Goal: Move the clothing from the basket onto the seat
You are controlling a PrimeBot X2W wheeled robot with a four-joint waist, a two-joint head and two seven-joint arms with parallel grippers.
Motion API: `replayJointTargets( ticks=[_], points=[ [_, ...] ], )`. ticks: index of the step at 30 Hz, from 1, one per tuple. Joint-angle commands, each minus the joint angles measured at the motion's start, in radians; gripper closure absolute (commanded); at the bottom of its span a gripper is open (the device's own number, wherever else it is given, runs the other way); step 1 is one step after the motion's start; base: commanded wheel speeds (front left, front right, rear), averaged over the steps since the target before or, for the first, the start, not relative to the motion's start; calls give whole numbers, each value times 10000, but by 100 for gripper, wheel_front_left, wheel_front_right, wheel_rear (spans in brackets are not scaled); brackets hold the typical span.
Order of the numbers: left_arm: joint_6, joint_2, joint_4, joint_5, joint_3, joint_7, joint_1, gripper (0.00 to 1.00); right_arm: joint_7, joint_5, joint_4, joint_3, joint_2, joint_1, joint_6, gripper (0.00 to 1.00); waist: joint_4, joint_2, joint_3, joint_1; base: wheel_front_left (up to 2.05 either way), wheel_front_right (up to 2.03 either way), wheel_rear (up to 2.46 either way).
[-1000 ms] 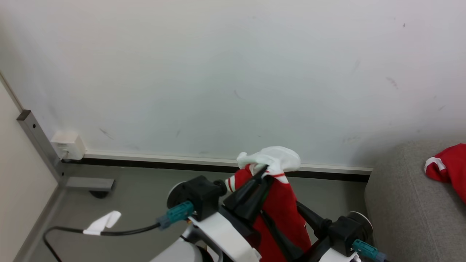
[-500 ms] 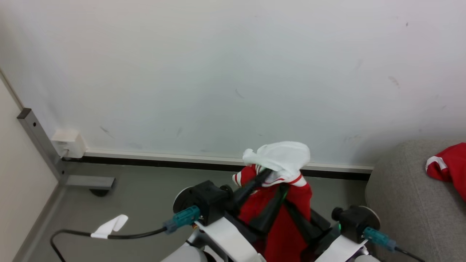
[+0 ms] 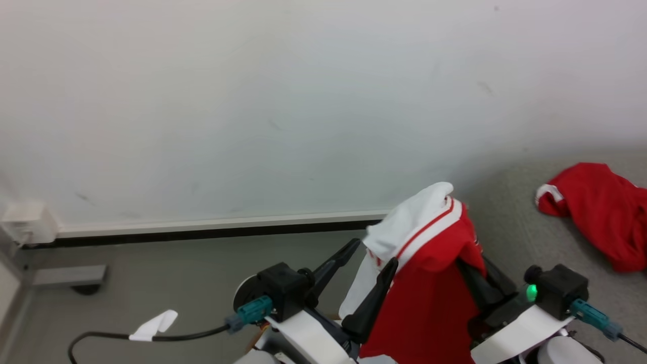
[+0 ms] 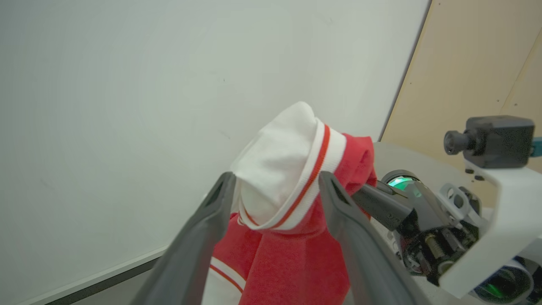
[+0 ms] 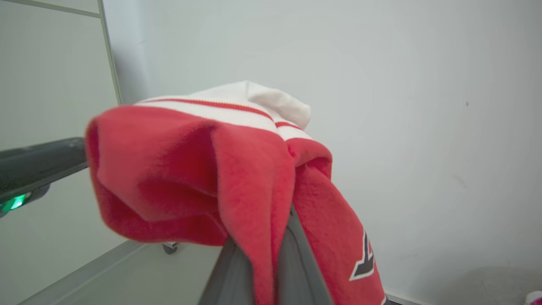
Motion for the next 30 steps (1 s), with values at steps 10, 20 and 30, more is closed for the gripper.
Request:
replayJointTargets(
  ticks=[10,20,30],
  points=[
    [-187,-219,436,-50,-283,-264,182,0,-5,-168,-592,-957,-600,377,-23,100,-2252,0,519,0,0,0,0],
    [-334,-444,745,56,-545,-416,11,0,-4,-103,-1173,-1661,-884,761,-23,100,-3525,0,747,0,0,0,0],
    [-409,-472,798,94,-633,-393,-188,0,-3,-51,-1523,-2142,-840,888,-23,100,-3593,0,1027,0,0,0,0]
  ],
)
